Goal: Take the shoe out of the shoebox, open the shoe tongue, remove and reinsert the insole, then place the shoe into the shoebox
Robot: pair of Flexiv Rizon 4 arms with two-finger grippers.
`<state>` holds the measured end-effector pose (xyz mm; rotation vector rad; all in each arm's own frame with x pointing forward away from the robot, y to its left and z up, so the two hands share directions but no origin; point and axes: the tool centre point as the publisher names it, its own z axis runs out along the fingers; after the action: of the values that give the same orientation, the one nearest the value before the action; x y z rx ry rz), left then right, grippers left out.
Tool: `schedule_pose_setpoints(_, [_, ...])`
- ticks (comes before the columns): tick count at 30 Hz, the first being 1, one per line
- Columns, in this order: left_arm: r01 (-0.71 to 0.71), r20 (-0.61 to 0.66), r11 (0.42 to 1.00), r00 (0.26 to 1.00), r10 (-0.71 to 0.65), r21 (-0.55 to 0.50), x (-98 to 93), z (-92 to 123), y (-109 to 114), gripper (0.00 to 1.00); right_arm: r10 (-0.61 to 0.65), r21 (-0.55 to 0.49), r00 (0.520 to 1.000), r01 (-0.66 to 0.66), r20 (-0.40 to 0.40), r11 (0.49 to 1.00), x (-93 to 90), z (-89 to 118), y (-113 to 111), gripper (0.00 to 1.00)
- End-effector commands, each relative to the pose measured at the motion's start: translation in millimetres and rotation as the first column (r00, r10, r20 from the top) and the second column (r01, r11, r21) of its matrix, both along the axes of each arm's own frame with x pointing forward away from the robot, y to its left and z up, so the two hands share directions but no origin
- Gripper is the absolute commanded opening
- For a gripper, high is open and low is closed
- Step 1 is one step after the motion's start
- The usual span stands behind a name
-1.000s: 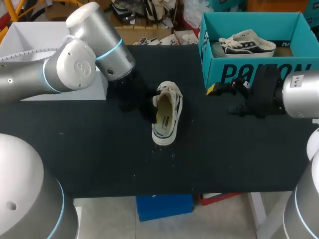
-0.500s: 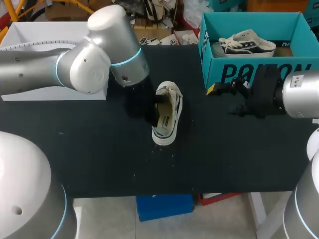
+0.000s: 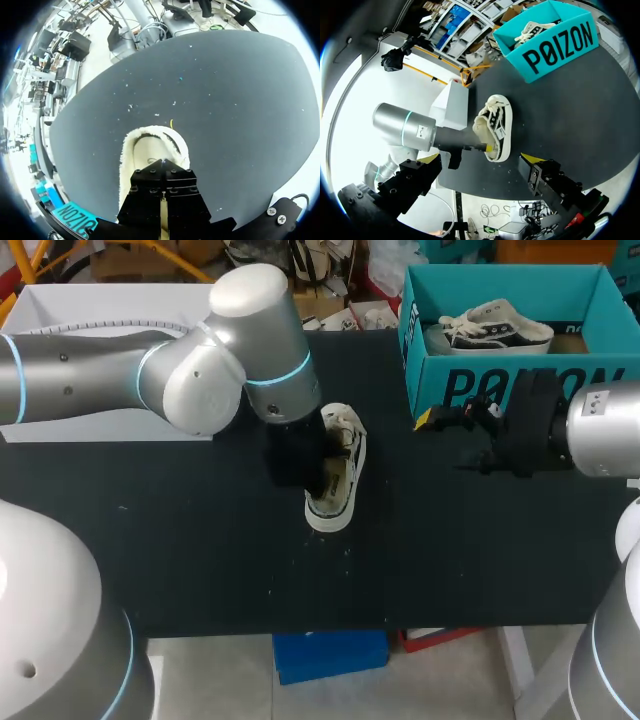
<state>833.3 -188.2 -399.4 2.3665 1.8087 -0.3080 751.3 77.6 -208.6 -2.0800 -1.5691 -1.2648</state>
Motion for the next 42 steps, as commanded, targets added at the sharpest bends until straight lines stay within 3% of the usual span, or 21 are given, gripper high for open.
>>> schedule_pose_setpoints(1, [-0.01,-0.01,1.0,1.0,0.01,0.011,0.8,-11,-8,0.0,0.0,0.0,1.0,0.0,0.0,1.0,-0.4,0,0,1.0])
schedule_pose_setpoints(13, [-0.029,-0.047,1.0,0.998,0.029,0.009,0.9,-30,-13,0.0,0.0,0.0,1.0,0.0,0.0,1.0,-0.4,0,0,1.0])
schedule_pose_setpoints(24, [-0.048,-0.131,0.996,0.991,0.038,-0.073,1.3,16,-6,0.0,0.0,0.0,1.0,0.0,0.0,1.0,-0.4,0,0,1.0])
schedule_pose_setpoints(35, [-0.078,-0.129,0.992,0.99,0.065,-0.099,3.7,54,11,0.0,0.0,0.0,1.0,0.0,0.0,1.0,-0.4,0,0,1.0])
schedule_pose_setpoints(38, [-0.083,-0.121,0.992,0.99,0.071,-0.092,4.7,64,17,0.07,0.0,0.0,1.0,0.0,0.0,1.0,-0.4,0,0,1.0])
schedule_pose_setpoints(42, [-0.112,-0.112,0.989,0.989,0.101,-0.092,8.1,73,29,0.08,0.0,0.0,1.0,0.0,0.0,1.0,-0.4,0,0,1.0])
